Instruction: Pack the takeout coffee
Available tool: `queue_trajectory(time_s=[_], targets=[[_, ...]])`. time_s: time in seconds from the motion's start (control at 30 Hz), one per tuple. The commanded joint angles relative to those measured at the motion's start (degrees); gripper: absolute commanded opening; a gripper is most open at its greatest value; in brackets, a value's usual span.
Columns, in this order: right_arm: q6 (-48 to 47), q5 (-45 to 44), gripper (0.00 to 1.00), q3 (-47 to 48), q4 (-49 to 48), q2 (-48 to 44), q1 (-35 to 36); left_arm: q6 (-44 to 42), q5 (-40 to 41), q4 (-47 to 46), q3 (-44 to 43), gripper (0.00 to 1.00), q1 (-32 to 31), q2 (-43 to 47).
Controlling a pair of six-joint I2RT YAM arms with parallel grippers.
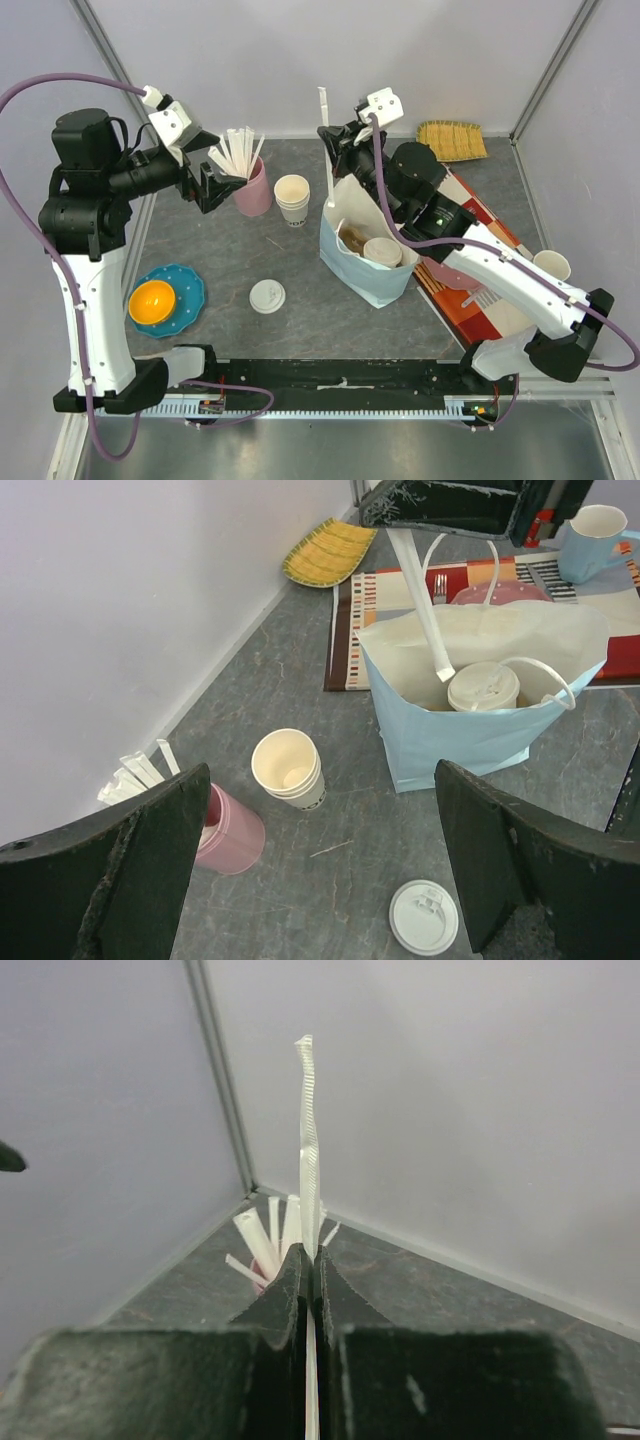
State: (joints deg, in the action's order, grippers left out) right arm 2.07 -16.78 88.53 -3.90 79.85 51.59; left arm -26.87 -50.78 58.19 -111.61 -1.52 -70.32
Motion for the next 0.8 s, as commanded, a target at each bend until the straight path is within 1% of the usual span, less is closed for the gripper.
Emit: queue_trajectory(time_s=[0.0, 0.03, 0.1, 0.23, 0.3, 0.33, 0.4, 0.43, 0.47, 0.57, 0.67, 0.7, 0.77], targets=[[-1.2, -8.0, 0.00, -1.7, -0.8, -3.0, -1.6, -0.3, 0.8, -0.6, 0.6, 1.00, -0.1, 1.9], [0.6, -7.3, 0.00, -3.8, -0.8, -3.7, -2.6, -0.4, 0.7, -0.6, 0.9, 1.00, -0.1, 2.0], [1.2, -5.4, 0.00, -5.0, -0.8, -4.8, -2.8, -0.3, 0.8, -0.5, 1.2, 1.00, -0.2, 1.8], [-1.5, -1.6, 0.00, -7.1, 0.6, -4.4, -3.0, 0.8, 0.2, -1.1, 1.3, 1.00, -0.2, 1.2], [-3.3, -0.3, 0.00, -9.9, -0.5, -5.2, -3.1, 0.9, -0.1, -1.2, 1.3, 1.00, -0.1, 1.1], [-3.6, -0.1, 0.00, -13.0, -1.0, -5.6, -3.0, 0.9, -0.1, -1.3, 1.5, 1.00, -0.1, 1.1], [-4.6, 0.4, 0.00, -16.3, -3.4, -6.9, -3.1, 1.0, 0.2, -1.2, 2.3, 1.00, -0.2, 1.2], [-4.9, 2.1, 0.00, -19.5, -4.7, -7.4, -3.5, 1.1, 0.3, -1.3, 2.6, 1.00, -0.2, 1.2], [-4.4, 3.3, 0.00, -20.9, -7.1, -7.8, -4.0, 1.3, 0.7, -1.6, 3.5, 1.00, -0.2, 1.4], [-2.2, 7.1, 0.00, -23.8, -9.0, -8.4, -6.4, 2.2, 0.9, -1.9, 5.3, 1.00, -0.2, 1.7], [-2.2, 8.9, 0.03, -25.4, -8.8, -8.4, -7.3, 3.8, 1.1, -2.6, 8.2, 1.00, -0.2, 2.6], [-0.8, 9.1, 0.08, -26.5, -8.8, -8.5, -7.4, 4.1, 1.2, -2.9, 8.9, 1.00, -0.2, 2.9], [-0.3, 9.7, 0.13, -27.7, -8.8, -9.0, -7.7, 4.5, 1.4, -3.3, 11.4, 1.00, -0.2, 3.5]])
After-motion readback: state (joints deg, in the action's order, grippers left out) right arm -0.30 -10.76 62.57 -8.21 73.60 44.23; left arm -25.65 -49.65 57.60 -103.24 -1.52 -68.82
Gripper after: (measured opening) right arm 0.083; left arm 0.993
